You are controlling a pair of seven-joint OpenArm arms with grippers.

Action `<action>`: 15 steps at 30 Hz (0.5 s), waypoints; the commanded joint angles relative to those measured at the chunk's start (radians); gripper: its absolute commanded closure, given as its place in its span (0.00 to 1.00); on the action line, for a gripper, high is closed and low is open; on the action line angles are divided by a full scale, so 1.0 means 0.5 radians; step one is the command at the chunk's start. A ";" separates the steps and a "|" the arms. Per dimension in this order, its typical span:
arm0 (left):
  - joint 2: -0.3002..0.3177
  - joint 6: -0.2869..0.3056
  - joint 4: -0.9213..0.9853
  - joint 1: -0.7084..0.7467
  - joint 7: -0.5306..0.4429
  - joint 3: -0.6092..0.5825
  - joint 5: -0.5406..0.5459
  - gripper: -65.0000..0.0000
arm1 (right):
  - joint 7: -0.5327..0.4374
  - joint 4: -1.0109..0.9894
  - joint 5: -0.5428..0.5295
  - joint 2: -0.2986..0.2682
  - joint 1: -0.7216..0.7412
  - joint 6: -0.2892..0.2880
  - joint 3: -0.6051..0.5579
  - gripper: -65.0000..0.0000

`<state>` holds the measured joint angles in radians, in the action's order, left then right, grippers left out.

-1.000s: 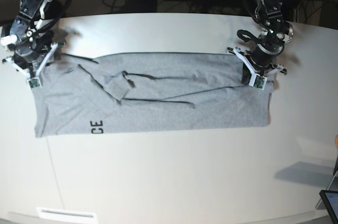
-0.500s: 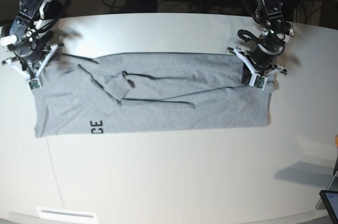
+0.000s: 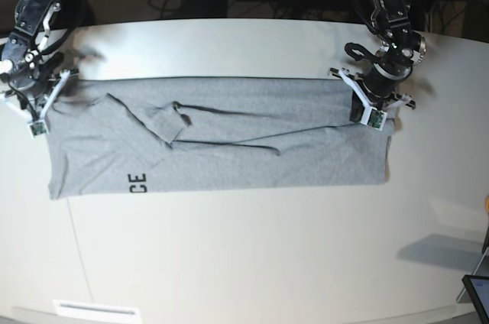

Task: Fold the T-shirt properly
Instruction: 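Hold the strip ends with both grippers and press them flat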

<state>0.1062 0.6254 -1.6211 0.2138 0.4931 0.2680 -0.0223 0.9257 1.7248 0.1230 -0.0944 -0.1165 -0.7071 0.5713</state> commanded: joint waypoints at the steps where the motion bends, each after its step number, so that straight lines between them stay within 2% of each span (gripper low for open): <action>1: 0.016 -0.010 -0.009 0.000 0.056 0.006 -0.037 1.00 | -0.021 0.032 0.013 -0.028 0.029 0.018 0.004 0.99; 5: 0.016 -0.010 -0.009 0.000 0.056 0.006 -0.037 1.00 | -0.005 0.032 0.019 -0.028 0.032 0.018 0.001 0.95; 9: 0.016 -0.013 -0.009 0.000 0.056 0.006 -0.037 1.00 | -0.005 0.041 0.022 -0.028 0.029 0.018 0.004 0.73; 12: 0.016 -0.013 -0.009 0.000 0.056 0.006 -0.037 1.00 | -0.018 0.050 0.022 -0.028 0.029 0.018 0.013 0.62; 15: 0.016 -0.013 -0.018 0.000 0.059 0.006 -0.037 1.00 | -0.021 0.081 0.022 -0.067 0.032 0.018 0.013 0.62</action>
<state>0.1062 0.6250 -1.6218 0.2138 0.4961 0.2680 -0.0219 0.9333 1.7378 0.1341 -0.1055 -0.1169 -0.7071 0.5716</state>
